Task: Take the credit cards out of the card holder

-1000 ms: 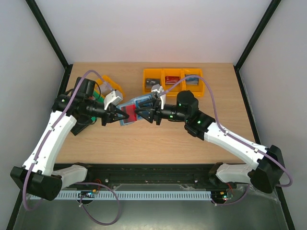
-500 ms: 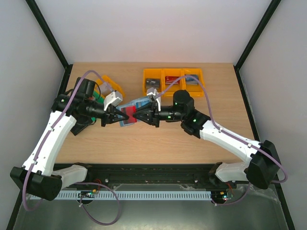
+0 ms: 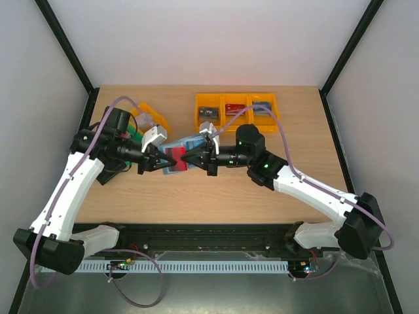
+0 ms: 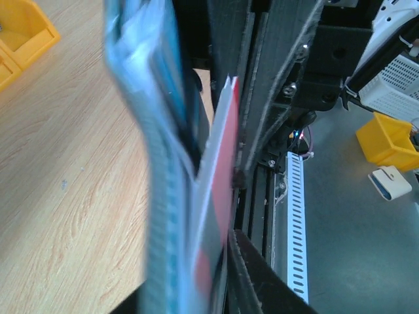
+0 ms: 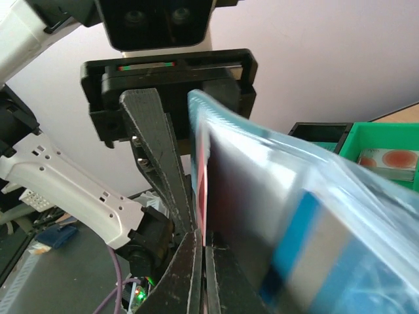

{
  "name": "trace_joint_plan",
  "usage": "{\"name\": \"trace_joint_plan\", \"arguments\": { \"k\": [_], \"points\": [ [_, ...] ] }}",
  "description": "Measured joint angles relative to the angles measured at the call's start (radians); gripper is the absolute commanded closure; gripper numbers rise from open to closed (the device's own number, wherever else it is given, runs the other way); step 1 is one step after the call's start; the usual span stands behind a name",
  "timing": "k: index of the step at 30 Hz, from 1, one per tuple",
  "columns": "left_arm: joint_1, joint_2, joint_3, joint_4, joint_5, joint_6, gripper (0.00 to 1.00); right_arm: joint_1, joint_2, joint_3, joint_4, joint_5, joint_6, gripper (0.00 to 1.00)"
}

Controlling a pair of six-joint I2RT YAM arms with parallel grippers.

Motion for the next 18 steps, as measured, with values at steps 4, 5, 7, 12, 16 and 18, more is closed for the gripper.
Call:
{"name": "trace_joint_plan", "arguments": {
  "k": [4,5,7,12,16,18],
  "points": [
    [0.0,0.0,0.0,0.006,0.01,0.008,0.81,0.005,-0.03,-0.006,-0.021,0.009,-0.015,0.98],
    [0.0,-0.001,0.0,0.006,0.014,0.013,0.84,0.005,-0.037,-0.008,-0.026,0.012,-0.018,0.98],
    [0.002,-0.002,0.0,0.002,0.025,0.029,0.88,0.002,-0.045,-0.01,-0.033,0.014,-0.024,0.98],
    [0.011,-0.005,0.0,-0.012,0.042,0.062,0.88,-0.005,-0.053,-0.012,-0.048,0.014,-0.034,0.98],
    [0.014,-0.005,0.0,-0.014,0.053,0.078,0.86,-0.012,-0.064,-0.014,-0.066,0.015,-0.046,0.98],
    [0.018,-0.005,0.0,-0.018,0.057,0.086,0.86,-0.021,-0.078,-0.019,-0.082,0.016,-0.053,0.98]
  ]
}}
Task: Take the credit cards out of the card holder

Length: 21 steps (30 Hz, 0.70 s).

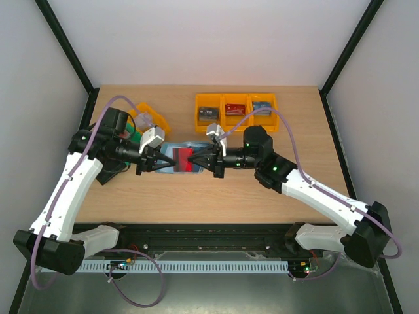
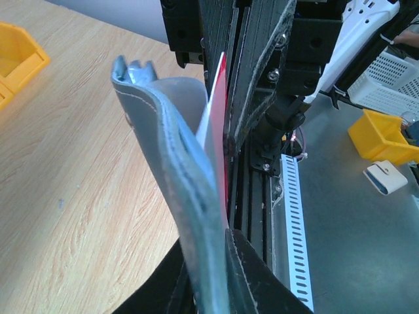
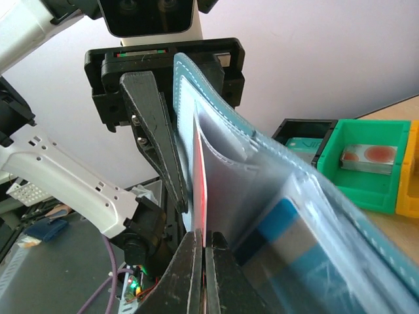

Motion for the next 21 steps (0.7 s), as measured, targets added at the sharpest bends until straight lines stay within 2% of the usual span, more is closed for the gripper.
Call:
{"name": "trace_joint_plan", "arguments": {
  "k": [5,21],
  "points": [
    [0.008,0.0,0.0,-0.01,0.009,0.01,0.97,-0.021,-0.032,-0.008,-0.037,0.006,-0.013,0.98],
    [0.037,0.0,0.0,0.034,-0.005,-0.074,0.98,-0.047,-0.047,-0.008,-0.101,0.027,-0.045,0.98]
  ]
}}
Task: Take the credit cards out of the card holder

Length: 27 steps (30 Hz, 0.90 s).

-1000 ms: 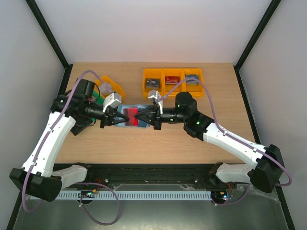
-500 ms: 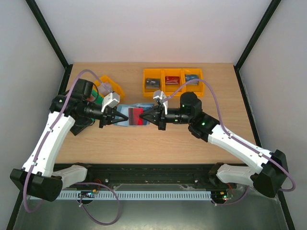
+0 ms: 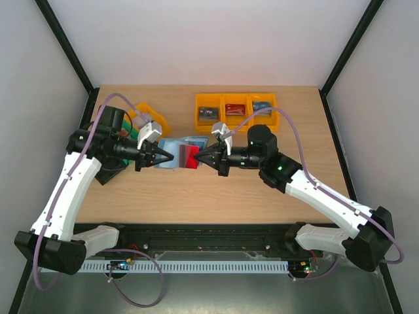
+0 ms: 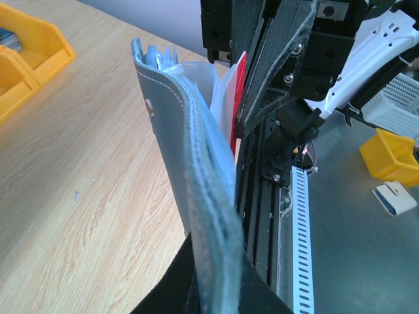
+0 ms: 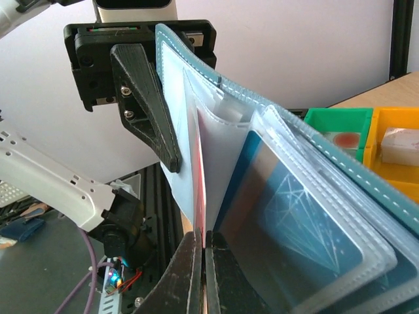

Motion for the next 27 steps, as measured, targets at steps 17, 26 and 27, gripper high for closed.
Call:
{"name": "trace_joint_plan", "arguments": {
  "k": [17,26,27],
  "points": [
    [0.092,-0.003,-0.069,0.201,-0.096,-0.246,0.98,-0.098,-0.082,0.112,-0.257,0.35,-0.144,0.98],
    [0.128,-0.005,-0.104,0.261,-0.106,-0.313,0.98,-0.099,0.172,0.353,-0.341,0.823,-0.437,0.99],
    [0.13,-0.005,-0.106,0.265,-0.105,-0.317,0.98,-0.1,0.22,0.378,-0.343,0.868,-0.491,0.98]
  ]
}}
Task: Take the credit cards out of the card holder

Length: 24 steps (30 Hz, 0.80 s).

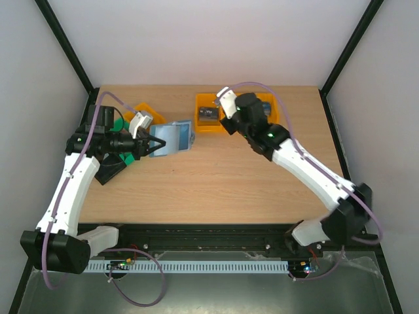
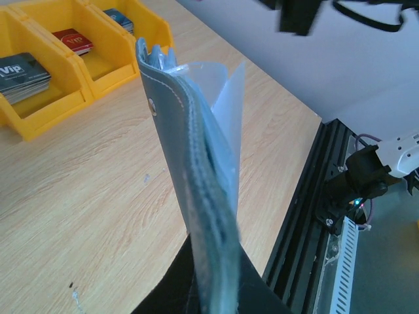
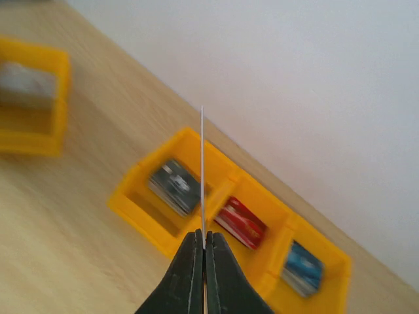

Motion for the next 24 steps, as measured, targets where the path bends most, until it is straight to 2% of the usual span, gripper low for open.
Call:
{"name": "trace_joint_plan", "arguments": {
  "k": [4,9,15,24],
  "points": [
    [0.004,0.0,-0.003,0.005,0.0,-0.01,0.98,-0.02,0.188,0.077,-0.029,0.12,-0.193,0.99],
    [0.004,0.002,-0.003,0.005,-0.003,-0.01,0.98,-0.106,0.417,0.241,-0.074,0.21,-0.336,0.99],
    [0.01,0.022,-0.004,0.005,-0.013,-0.006,0.98,-0.171,0.655,0.425,-0.09,0.301,-0.429,0.98],
    [0.014,0.05,-0.006,0.004,-0.019,0.006,0.98,-0.184,0.902,0.547,-0.094,0.373,-0.518,0.99]
  ]
}}
